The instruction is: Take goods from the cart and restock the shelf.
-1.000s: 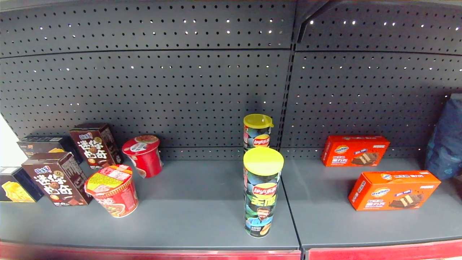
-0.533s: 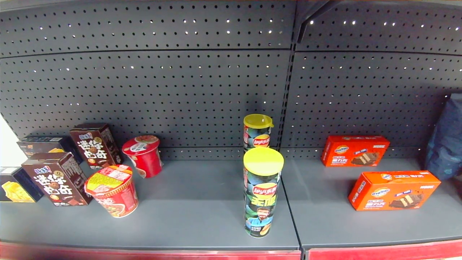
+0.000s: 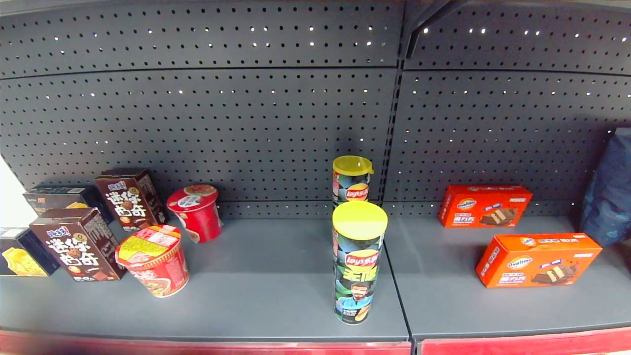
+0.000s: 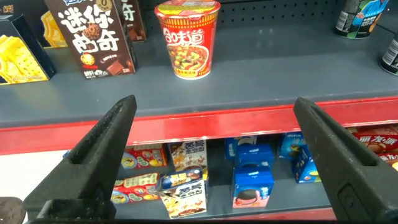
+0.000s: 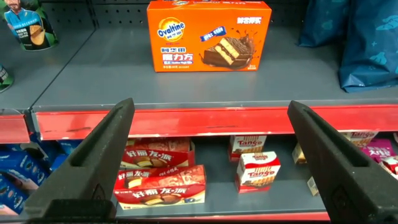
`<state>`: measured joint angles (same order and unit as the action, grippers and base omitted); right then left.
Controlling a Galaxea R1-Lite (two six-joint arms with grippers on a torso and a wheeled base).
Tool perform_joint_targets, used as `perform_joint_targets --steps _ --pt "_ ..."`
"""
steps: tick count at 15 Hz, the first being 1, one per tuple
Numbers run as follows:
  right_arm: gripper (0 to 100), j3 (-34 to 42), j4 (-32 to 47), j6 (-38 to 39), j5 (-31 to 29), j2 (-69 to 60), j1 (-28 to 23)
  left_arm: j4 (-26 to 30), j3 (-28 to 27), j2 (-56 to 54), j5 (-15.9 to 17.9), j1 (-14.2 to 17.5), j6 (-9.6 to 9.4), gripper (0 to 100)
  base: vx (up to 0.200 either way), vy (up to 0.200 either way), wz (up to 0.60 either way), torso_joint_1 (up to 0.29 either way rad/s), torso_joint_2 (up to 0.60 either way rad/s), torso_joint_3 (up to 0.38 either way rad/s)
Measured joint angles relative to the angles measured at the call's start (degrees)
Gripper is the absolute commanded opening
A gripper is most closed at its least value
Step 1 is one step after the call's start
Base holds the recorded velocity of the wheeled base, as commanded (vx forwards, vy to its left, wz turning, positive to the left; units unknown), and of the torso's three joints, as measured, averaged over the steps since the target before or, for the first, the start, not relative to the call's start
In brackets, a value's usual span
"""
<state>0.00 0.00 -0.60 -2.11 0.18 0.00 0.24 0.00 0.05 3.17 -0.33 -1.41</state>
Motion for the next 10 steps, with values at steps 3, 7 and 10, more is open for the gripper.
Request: perform_joint_targets --steps 3,7,10 --pt "100 0.0 0.0 0.0 0.0 0.0 0.0 0.0 0.0 0.0 0.0 0.0 0.0 100 0.0 0.0 0.0 0.0 0.0 0.0" --pt "100 0.0 0.0 0.0 0.0 0.0 0.0 0.0 0.0 0.0 0.0 0.0 0.0 100 0.0 0.0 0.0 0.0 0.0 0.0" --pt "100 0.0 0.0 0.0 0.0 0.0 0.0 0.0 0.0 0.0 0.0 0.0 0.0 100 0.0 0.0 0.0 0.0 0.0 0.0"
